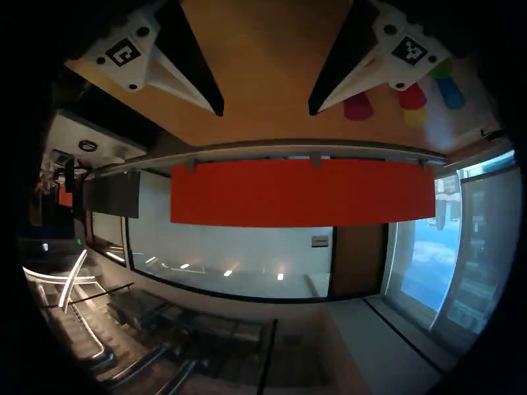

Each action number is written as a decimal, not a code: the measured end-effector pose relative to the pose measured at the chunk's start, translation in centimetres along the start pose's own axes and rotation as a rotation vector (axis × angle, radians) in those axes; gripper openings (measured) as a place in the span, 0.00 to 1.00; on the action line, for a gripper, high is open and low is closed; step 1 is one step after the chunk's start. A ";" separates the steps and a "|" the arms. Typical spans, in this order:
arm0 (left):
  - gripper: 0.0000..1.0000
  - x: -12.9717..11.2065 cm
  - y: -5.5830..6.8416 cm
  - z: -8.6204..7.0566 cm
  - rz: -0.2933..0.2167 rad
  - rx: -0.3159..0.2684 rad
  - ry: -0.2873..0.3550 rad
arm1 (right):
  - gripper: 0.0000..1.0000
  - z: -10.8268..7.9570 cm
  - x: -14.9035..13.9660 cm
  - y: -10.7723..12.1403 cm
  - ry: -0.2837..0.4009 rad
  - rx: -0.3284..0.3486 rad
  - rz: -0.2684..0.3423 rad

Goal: Pour water

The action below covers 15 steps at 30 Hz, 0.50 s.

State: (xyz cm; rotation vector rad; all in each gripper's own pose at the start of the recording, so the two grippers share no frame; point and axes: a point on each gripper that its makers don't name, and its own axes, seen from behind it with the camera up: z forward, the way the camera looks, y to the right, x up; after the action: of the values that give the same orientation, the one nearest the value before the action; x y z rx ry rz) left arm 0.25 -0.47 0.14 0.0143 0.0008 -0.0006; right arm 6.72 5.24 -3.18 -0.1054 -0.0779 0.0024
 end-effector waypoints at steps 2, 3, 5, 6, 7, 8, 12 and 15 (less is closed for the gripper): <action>0.85 0.0 0.0 0.0 0.000 -0.001 0.000 | 0.99 0.0 0.0 0.0 0.000 0.001 -0.001; 0.85 -0.1 0.0 0.0 0.000 -0.002 0.000 | 0.99 0.0 -0.1 0.1 0.000 0.001 -0.002; 0.85 -0.1 0.0 0.0 0.000 -0.001 0.000 | 0.99 0.0 -0.2 0.1 0.000 0.000 -0.001; 0.85 -0.1 0.0 0.0 0.001 -0.001 -0.001 | 0.99 0.0 -0.3 0.1 -0.001 0.000 0.000; 0.85 -0.1 0.0 0.0 0.001 -0.001 -0.001 | 0.99 0.0 -0.4 0.1 -0.002 0.002 0.000; 0.85 -0.1 0.0 0.0 0.000 -0.001 -0.001 | 0.99 0.0 -0.5 0.0 -0.004 0.004 0.001; 0.85 -0.1 0.0 -0.1 0.000 -0.001 -0.001 | 0.99 -0.1 -0.6 -0.1 -0.003 0.012 -0.007; 0.85 -0.1 0.0 -0.1 0.001 -0.001 -0.001 | 0.99 -0.1 -0.5 -0.1 0.007 0.014 -0.016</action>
State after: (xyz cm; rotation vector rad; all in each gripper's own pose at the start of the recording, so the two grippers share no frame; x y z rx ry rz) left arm 0.14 -0.44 0.08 0.0132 -0.0001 0.0003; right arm 6.26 5.10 -3.31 -0.0909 -0.0715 -0.0136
